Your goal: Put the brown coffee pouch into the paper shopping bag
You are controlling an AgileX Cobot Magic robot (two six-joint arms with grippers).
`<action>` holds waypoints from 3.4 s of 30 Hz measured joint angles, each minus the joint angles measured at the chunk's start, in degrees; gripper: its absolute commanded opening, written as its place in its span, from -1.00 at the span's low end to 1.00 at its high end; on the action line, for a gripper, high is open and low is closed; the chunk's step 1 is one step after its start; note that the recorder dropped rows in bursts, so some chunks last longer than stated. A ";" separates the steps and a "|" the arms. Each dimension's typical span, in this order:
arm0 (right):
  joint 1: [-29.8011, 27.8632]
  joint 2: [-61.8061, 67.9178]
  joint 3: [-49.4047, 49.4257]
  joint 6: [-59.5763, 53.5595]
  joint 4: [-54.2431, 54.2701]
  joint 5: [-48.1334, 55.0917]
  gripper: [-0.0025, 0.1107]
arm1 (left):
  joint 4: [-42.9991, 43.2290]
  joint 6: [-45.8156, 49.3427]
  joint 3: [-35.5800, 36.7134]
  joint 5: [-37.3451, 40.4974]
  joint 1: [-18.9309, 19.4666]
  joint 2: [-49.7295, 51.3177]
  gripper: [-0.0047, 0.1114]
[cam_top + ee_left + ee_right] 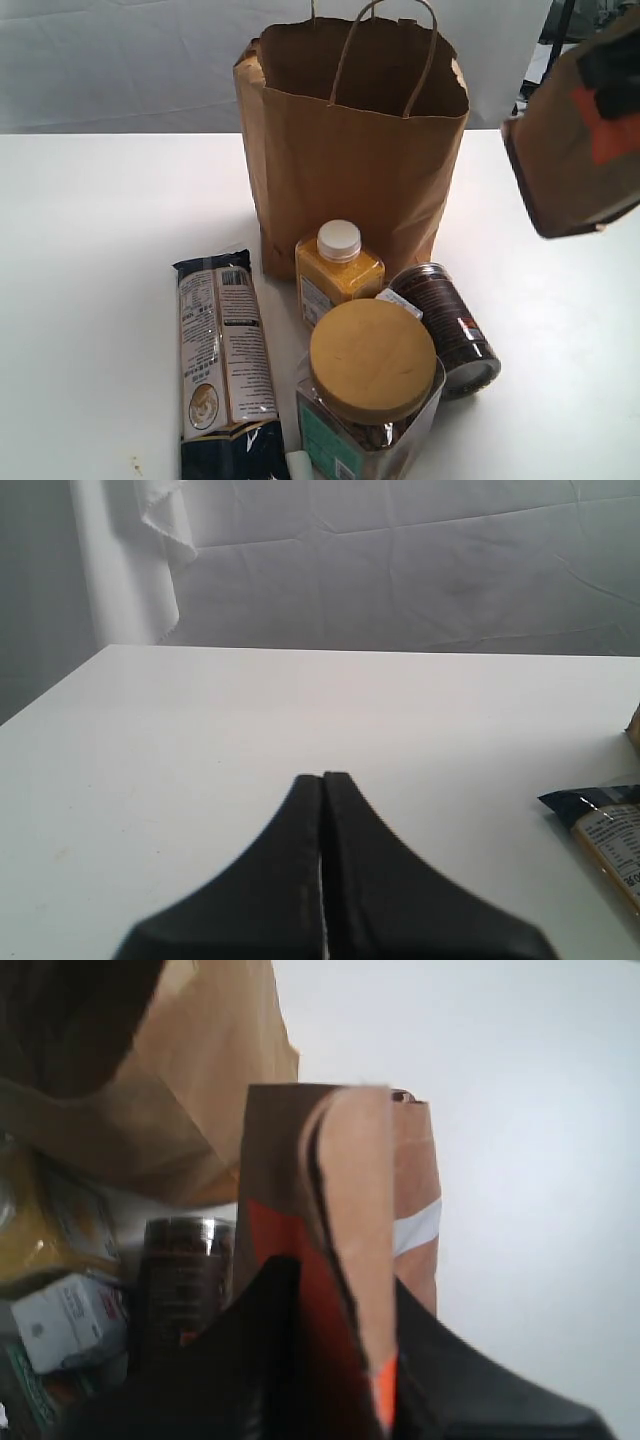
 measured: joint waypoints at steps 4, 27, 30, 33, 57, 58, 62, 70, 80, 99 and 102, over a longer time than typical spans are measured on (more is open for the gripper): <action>0.00 -0.33 -5.85 0.00 0.00 -0.30 -0.96 | 0.00 0.00 0.00 0.00 0.00 0.00 -0.92; 0.00 10.84 -14.19 -21.18 26.35 -15.53 -0.96 | 0.00 0.00 0.00 0.00 0.00 0.00 -0.92; 0.00 13.73 -14.19 -23.83 28.64 -16.67 -0.96 | 0.00 0.00 0.00 0.00 0.00 0.00 -0.92; 0.00 16.19 -14.19 -26.55 32.27 -17.26 -0.96 | 0.00 0.00 0.00 0.00 0.00 0.00 -0.92; 1.73 19.90 -14.27 -32.18 39.72 -19.05 -0.58 | 0.00 0.00 0.00 0.00 0.00 0.00 -0.92; 1.73 18.44 -14.27 -32.18 39.11 -19.38 -0.73 | 0.00 0.00 0.00 0.00 0.00 0.00 -0.92; 1.73 11.63 -12.74 -31.45 32.88 -20.59 -0.96 | 0.00 0.00 0.00 0.00 0.00 0.00 -0.92; 1.73 -2.64 9.10 -31.24 28.81 -28.49 -0.96 | 0.00 0.00 0.00 0.00 0.00 0.00 -0.92; 1.73 -14.68 32.74 -29.52 29.19 -38.52 -0.96 | 0.00 0.00 0.00 0.00 0.00 0.00 -0.92; -7.97 -53.90 73.81 4.86 3.28 -65.95 -0.96 | 0.00 0.00 0.00 0.00 0.00 0.00 -0.92; -10.47 -60.95 73.94 4.84 0.59 -63.66 -0.96 | 0.00 0.00 0.00 0.00 0.00 0.00 -0.92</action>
